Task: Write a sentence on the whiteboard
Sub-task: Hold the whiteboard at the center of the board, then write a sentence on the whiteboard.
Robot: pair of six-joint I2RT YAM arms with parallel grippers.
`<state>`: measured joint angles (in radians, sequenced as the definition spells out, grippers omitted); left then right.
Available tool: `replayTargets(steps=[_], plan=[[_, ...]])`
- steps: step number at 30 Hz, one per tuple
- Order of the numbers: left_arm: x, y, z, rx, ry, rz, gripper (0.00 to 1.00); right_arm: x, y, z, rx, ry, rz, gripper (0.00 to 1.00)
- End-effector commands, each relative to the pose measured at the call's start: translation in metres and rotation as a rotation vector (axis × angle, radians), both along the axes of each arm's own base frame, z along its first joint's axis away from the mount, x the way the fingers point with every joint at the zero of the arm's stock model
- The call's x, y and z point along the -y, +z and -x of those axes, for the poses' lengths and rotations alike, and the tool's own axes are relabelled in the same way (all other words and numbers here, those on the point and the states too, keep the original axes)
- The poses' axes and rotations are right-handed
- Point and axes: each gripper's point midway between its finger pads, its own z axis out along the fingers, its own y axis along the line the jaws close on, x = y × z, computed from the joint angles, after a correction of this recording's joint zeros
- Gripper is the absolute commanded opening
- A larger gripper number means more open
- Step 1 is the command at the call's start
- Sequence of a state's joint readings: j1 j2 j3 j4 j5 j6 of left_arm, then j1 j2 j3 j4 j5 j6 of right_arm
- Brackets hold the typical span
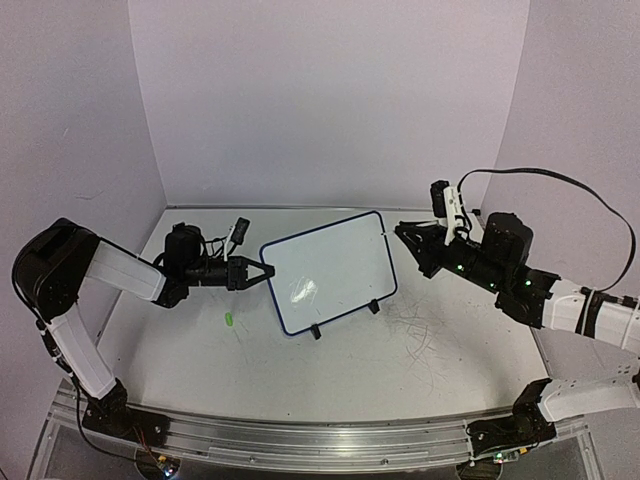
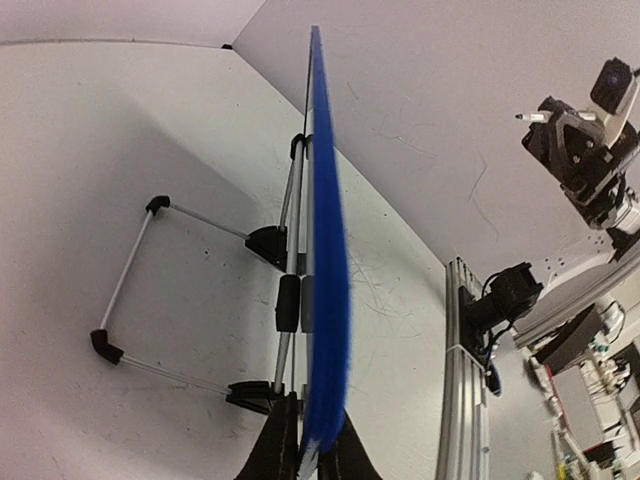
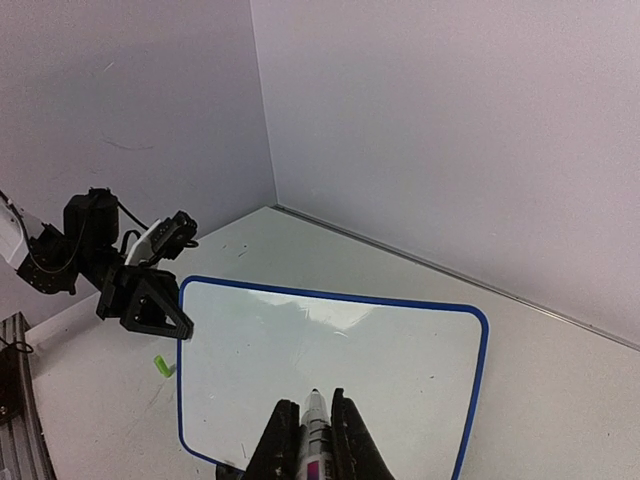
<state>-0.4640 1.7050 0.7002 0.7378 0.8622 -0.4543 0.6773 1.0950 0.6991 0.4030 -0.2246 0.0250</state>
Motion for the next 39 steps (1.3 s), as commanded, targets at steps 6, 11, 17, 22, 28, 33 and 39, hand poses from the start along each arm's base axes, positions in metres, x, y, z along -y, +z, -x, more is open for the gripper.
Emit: replayTargets(steps=[6, 11, 17, 22, 28, 33, 39], plan=[[-0.002, 0.008, -0.009, 0.092, 0.001, -0.019, 0.0, -0.006, 0.008, -0.001, 0.023, 0.014, -0.012, 0.0], [-0.003, 0.006, -0.011, 0.105, 0.013, -0.039, 0.0, -0.011, 0.002, -0.005, 0.001, 0.011, 0.011, 0.0], [-0.003, 0.006, -0.011, 0.111, 0.013, -0.05, 0.0, -0.032, -0.008, -0.006, -0.005, 0.053, 0.082, 0.0], [-0.004, 0.007, -0.011, 0.118, 0.013, -0.057, 0.0, -0.054, -0.013, -0.005, -0.002, 0.076, 0.125, 0.0], [-0.003, 0.003, -0.013, 0.103, 0.013, -0.065, 0.0, -0.096, -0.018, -0.001, 0.032, 0.117, 0.186, 0.0], [-0.003, 0.002, -0.013, 0.099, 0.009, -0.067, 0.0, -0.128, -0.017, -0.001, 0.042, 0.175, 0.179, 0.0], [-0.003, 0.005, -0.012, 0.098, 0.008, -0.066, 0.0, -0.164, -0.017, 0.007, 0.09, 0.234, 0.197, 0.0]])
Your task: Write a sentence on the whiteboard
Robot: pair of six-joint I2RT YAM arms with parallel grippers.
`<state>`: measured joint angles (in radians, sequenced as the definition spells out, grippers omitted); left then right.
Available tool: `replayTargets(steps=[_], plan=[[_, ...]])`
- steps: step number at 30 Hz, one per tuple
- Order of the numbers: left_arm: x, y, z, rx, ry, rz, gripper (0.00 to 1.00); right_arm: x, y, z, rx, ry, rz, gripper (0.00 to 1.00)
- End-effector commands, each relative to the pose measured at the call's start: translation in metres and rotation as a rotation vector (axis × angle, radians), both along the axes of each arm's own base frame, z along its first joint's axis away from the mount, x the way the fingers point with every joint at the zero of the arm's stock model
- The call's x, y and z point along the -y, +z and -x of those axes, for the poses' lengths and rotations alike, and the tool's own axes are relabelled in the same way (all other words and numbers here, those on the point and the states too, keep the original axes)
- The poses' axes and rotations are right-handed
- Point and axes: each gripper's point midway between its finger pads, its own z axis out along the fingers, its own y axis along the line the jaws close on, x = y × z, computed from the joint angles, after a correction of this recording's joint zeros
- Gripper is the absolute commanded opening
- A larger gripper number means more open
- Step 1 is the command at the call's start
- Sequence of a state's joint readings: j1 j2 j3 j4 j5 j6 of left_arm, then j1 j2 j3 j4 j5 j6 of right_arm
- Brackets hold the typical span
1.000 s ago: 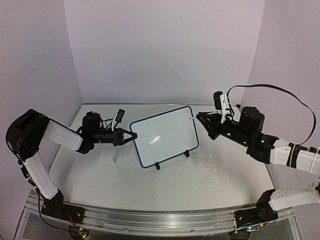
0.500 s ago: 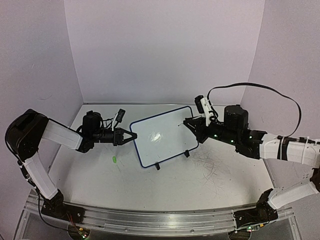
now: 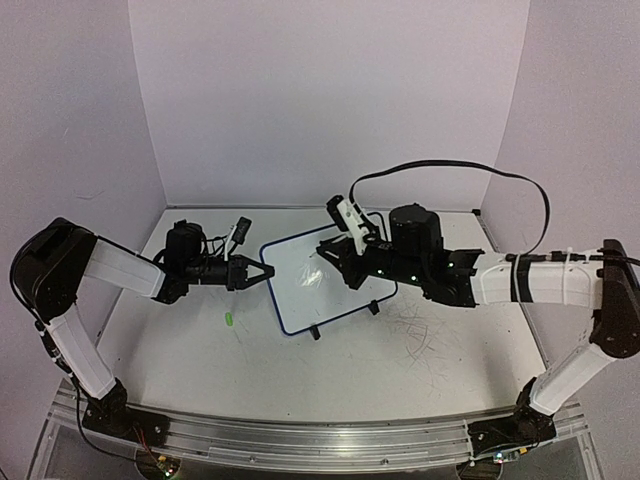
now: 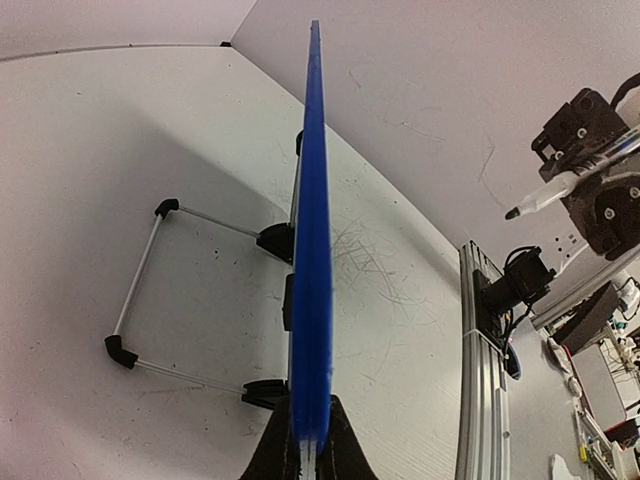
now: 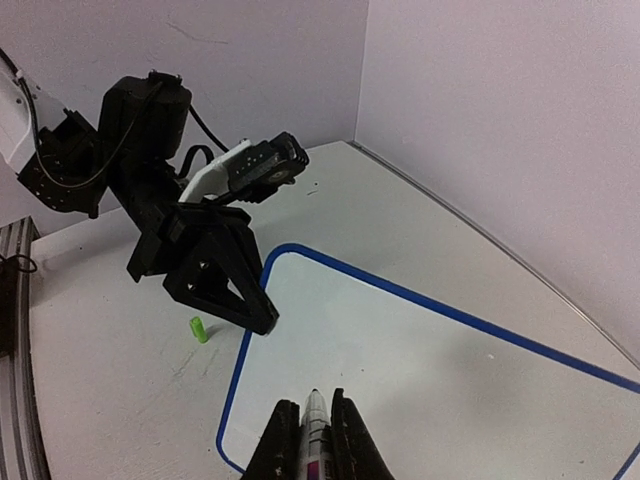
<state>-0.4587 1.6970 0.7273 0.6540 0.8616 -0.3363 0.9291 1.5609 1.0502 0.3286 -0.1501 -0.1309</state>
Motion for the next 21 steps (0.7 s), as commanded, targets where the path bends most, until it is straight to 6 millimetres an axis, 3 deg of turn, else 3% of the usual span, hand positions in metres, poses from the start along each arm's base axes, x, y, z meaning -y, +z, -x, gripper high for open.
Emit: replayTargets(steps=[1, 11, 21], plan=[[-0.002, 0.006, -0.009, 0.028, 0.026, -0.019, 0.0, -0.023, 0.029, 0.008, 0.09, 0.054, -0.078, 0.0], [-0.005, 0.008, -0.014, 0.013, 0.036, -0.031, 0.0, -0.021, 0.026, -0.009, 0.091, -0.035, -0.118, 0.0], [-0.005, 0.005, -0.016, 0.019, 0.031, -0.037, 0.0, -0.056, 0.007, -0.006, 0.082, 0.065, -0.077, 0.0]])
